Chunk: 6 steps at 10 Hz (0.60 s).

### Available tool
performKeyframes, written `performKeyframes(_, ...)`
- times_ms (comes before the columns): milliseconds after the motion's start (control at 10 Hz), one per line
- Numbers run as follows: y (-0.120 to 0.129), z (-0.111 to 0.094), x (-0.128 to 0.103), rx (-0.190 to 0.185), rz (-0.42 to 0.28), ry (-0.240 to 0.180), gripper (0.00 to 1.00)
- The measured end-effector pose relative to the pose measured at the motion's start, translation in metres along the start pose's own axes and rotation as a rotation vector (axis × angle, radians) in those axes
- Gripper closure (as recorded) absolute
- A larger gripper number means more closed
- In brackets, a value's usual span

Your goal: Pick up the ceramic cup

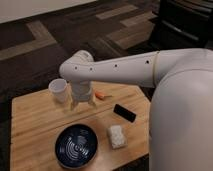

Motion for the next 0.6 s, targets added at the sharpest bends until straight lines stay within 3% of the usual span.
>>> performKeyframes(300,0.0000,0.0001,0.0000,0.000,0.000,0.000,0.35)
performKeyframes(600,-0.0070,0.0034,0.0023,0.045,0.001,0.069,0.35)
